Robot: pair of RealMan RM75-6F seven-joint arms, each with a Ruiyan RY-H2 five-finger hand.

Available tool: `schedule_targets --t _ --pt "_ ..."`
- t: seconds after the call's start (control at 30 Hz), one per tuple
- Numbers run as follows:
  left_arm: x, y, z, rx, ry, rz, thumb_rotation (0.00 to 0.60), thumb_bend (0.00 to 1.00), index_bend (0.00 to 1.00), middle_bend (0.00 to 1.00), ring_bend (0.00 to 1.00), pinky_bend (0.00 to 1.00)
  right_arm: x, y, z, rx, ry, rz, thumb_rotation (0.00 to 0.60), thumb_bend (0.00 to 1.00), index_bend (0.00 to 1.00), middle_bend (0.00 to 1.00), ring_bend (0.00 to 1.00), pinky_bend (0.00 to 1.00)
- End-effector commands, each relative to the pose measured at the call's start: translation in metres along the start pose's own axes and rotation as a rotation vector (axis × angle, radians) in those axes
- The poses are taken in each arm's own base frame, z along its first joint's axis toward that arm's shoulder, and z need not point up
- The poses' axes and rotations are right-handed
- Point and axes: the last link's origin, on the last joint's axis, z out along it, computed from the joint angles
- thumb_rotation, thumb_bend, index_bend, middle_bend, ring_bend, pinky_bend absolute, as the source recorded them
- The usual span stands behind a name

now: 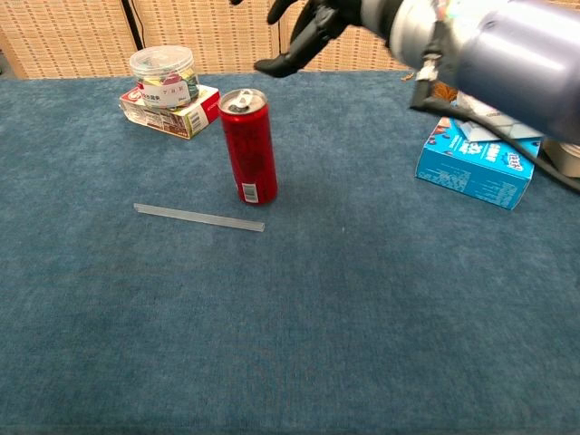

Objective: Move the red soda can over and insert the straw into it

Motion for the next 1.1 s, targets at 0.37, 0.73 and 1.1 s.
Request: schedule_targets --t 0.37,0.73,1.1 --pt "-0.006 0.004 0.004 -0.001 -0.007 0.022 0.600 0.00 0.00 0.00 0.00 0.00 0.031 0.008 -0.014 0.028 0.043 -0.041 0.600 0.33 0.22 0.12 0.23 0.32" --pt "-0.020 0.015 0.022 -0.092 -0.039 0.045 0.600 0.00 0.00 0.00 0.00 0.00 0.069 0.083 -0.094 -0.071 0.007 -0.286 0.600 0.21 0.16 0.05 0.13 0.22" --pt "-0.048 0.056 0.056 -0.281 -0.050 0.070 0.600 0.00 0.01 0.00 0.00 0.00 0.100 0.170 -0.237 -0.289 -0.040 -0.520 0.600 0.00 0.06 0.00 0.00 0.03"
